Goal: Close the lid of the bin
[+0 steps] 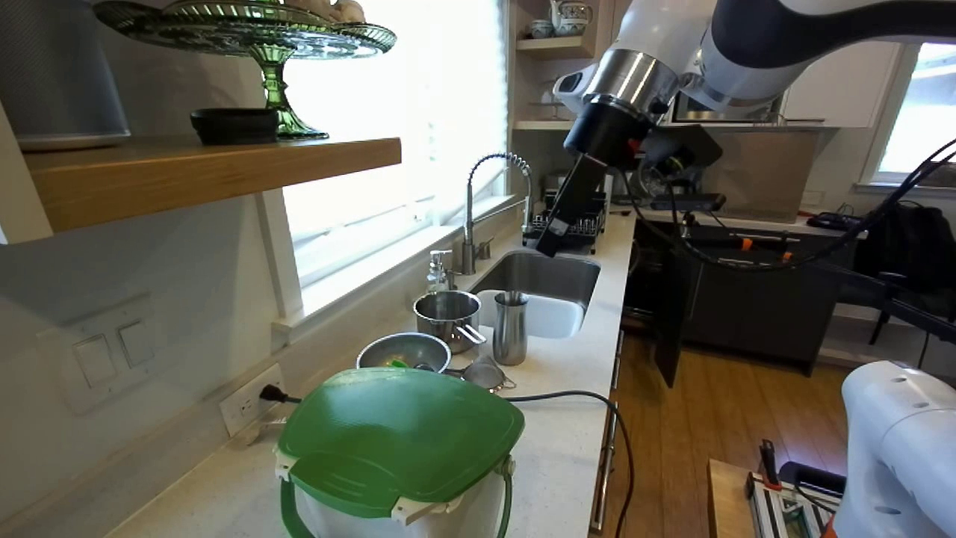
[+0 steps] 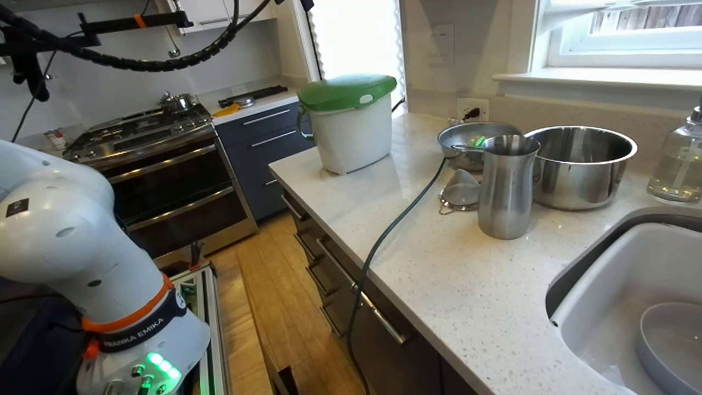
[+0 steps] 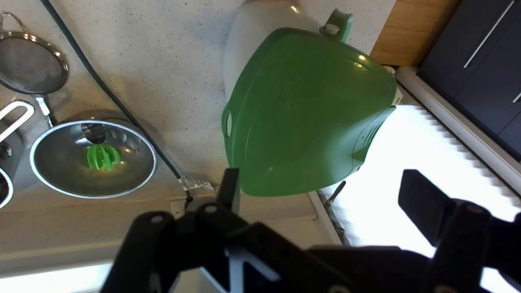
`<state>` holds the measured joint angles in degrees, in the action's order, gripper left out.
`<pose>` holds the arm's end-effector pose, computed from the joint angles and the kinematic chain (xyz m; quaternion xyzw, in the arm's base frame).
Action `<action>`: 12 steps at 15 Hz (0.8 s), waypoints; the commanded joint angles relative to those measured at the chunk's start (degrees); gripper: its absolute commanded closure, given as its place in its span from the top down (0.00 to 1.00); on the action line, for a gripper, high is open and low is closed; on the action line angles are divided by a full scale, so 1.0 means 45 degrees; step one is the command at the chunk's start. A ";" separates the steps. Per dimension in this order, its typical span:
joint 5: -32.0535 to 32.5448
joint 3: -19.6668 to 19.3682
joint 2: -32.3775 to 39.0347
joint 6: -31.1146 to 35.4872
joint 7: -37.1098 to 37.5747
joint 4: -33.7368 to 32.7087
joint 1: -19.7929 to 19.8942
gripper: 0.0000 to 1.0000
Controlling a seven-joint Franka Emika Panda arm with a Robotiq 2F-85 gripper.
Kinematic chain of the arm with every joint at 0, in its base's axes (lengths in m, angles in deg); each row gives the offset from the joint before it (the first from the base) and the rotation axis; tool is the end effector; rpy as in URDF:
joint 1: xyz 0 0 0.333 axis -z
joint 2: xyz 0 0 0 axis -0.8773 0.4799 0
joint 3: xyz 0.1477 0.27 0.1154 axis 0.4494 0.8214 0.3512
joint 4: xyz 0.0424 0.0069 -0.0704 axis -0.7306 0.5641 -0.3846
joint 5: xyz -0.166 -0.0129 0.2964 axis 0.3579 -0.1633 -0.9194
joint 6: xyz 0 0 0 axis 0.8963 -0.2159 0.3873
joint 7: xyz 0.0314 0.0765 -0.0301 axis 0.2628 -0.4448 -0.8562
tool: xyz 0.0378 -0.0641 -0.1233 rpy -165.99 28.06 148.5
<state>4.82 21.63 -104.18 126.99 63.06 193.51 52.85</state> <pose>0.3371 0.0607 0.6639 -0.9593 -0.1134 -0.2060 0.1563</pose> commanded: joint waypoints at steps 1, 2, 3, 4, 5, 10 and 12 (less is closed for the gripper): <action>-0.0527 -0.0472 -0.0567 -0.0503 -0.0586 0.0488 0.0043 1.00; -0.0592 -0.0542 -0.0614 -0.0557 -0.0660 0.0563 0.0079 1.00; -0.0726 -0.0638 -0.0678 -0.0537 -0.0837 0.0723 0.0056 1.00; -0.0794 -0.0685 -0.0718 -0.0498 -0.0964 0.0868 0.0062 1.00; -0.0514 -0.0434 -0.0325 -0.0419 -0.0662 0.0310 0.0206 1.00; -0.0610 -0.0512 -0.0399 -0.0418 -0.0816 0.0542 0.0204 1.00; -0.0613 -0.0512 -0.0406 -0.0418 -0.0819 0.0543 0.0204 1.00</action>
<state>2.45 18.88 -106.13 125.37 59.70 196.14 53.05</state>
